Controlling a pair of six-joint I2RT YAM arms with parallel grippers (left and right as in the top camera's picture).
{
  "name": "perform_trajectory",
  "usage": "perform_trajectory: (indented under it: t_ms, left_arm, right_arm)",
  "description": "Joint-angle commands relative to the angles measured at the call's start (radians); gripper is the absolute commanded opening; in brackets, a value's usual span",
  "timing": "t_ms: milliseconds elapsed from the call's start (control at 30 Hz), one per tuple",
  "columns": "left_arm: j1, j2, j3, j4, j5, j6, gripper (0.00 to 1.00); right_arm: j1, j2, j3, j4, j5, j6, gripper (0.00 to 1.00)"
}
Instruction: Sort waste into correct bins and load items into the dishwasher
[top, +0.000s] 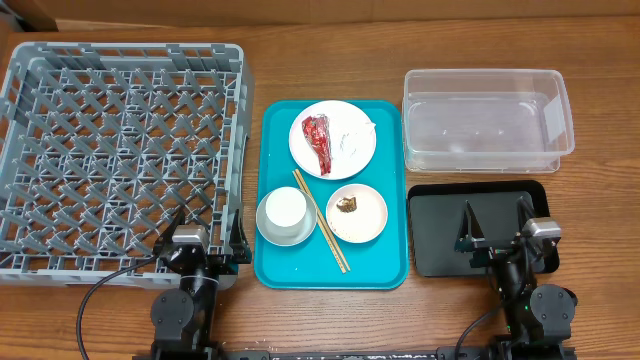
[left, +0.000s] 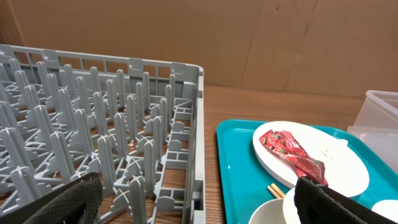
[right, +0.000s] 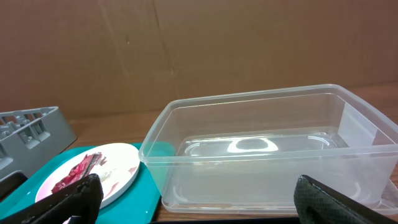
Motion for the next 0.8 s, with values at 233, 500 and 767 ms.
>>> perform_trajectory:
  t_ms: [233,500,767]
  left_arm:
    - [0.005,-0.01,-0.007,0.004,0.005,-0.008,1.0]
    - [0.005,0.006,0.087,-0.083,0.008,-0.018,1.0]
    - [0.006,0.296,0.386,-0.279,-0.025,0.019,1.0]
  right_arm:
    - [-0.006,-0.005,-0.01,0.003,0.008,0.006,1.0]
    - [-0.006,0.023,0.079,-0.009,0.008,0.082,1.0]
    - [-0.006,0.277,0.347,-0.093,0.005,0.078,1.0]
